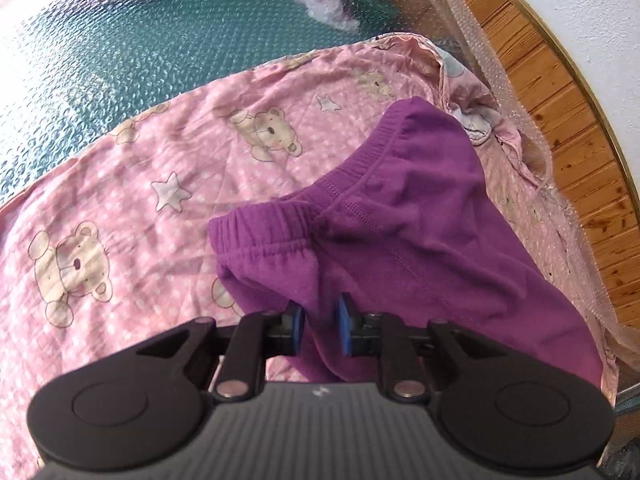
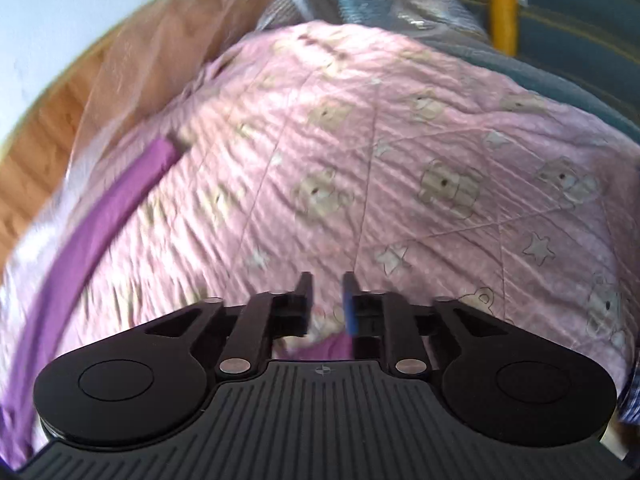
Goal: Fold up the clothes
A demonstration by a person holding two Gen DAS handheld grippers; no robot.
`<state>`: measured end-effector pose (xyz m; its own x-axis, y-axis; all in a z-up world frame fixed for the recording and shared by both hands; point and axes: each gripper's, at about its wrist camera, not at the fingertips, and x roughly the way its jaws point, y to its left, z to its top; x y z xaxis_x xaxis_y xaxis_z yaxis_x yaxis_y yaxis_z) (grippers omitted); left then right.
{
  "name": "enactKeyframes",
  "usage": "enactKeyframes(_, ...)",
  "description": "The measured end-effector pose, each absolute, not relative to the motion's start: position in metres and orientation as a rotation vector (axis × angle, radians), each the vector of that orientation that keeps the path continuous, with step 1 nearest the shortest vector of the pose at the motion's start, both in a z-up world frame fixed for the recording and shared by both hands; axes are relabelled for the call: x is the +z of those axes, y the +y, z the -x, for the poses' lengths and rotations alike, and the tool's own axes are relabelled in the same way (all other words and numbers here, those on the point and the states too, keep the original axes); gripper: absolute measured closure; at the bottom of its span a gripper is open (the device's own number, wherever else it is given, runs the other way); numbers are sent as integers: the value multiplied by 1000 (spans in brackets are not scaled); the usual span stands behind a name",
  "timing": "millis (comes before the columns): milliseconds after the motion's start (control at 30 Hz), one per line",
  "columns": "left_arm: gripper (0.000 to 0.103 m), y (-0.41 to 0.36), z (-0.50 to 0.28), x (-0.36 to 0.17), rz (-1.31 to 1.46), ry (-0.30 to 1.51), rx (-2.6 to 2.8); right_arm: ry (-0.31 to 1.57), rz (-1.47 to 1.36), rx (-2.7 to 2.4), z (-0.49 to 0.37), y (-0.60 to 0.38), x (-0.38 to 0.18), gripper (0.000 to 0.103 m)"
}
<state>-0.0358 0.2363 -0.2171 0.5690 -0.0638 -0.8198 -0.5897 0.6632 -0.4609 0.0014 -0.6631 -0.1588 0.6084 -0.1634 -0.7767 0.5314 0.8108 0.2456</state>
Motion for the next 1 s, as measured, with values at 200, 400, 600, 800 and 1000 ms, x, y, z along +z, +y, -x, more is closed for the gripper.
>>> enactKeyframes(200, 75, 245, 78, -215, 832, 906, 408, 851, -321, -256, 37, -660, -175, 25)
enactKeyframes(400, 75, 228, 83, -208, 826, 903, 423, 912, -210, -78, 19, -654, -193, 57)
enactKeyframes(600, 75, 190, 79, -187, 769, 871, 382, 910, -144, -25, -2, -653, -180, 102)
enactKeyframes(800, 73, 163, 78, -181, 723, 889, 378, 703, -438, -222, -71, -726, -136, 103)
enactKeyframes(1000, 70, 153, 87, -186, 693, 920, 396, 710, -484, -339, -94, -735, -156, 67)
